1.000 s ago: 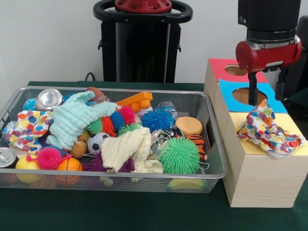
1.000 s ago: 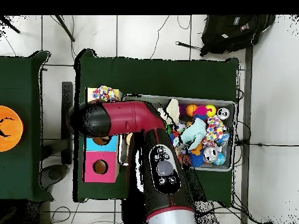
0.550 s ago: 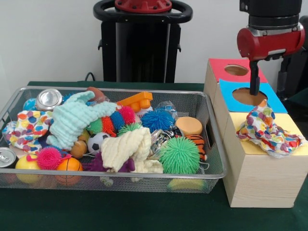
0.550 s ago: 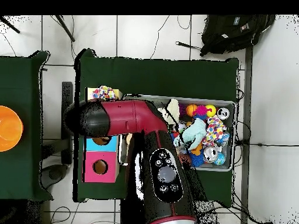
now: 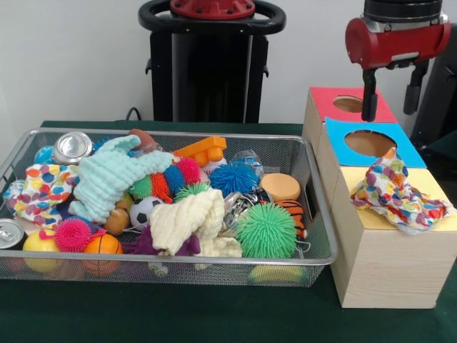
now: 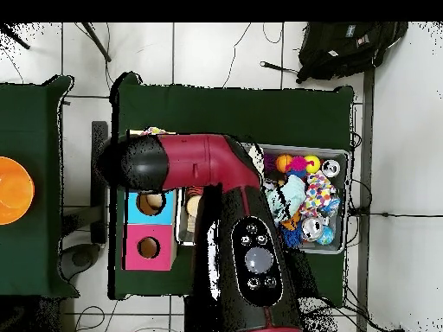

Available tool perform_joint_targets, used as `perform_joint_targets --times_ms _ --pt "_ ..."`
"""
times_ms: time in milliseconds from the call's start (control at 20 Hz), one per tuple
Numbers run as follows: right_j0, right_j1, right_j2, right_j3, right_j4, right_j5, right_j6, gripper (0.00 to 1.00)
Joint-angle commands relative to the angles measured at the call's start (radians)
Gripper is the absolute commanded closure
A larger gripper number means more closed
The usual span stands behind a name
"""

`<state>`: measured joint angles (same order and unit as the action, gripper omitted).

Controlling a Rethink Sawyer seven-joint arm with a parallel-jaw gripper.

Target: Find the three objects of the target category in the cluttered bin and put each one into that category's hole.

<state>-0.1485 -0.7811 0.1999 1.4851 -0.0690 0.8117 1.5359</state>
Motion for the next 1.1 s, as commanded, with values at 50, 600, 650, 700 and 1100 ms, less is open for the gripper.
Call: perform_joint_targets --times_ms 50,600,650,700,1100 --pt "-0.060 0.046 0.023 -0.122 0.020 0.158 0.072 0.00" --pt "-0.063 0.092 0.034 -0.181 0.011 0.160 0.078 0.00" --pt "-0.062 0.099 0.035 -0.190 0.011 0.161 0.078 0.00" --pt "-0.063 0.103 0.036 -0.196 0.010 0.158 0.077 0.00" --pt "-0.058 0.133 0.036 -0.225 0.007 0.143 0.080 0.00"
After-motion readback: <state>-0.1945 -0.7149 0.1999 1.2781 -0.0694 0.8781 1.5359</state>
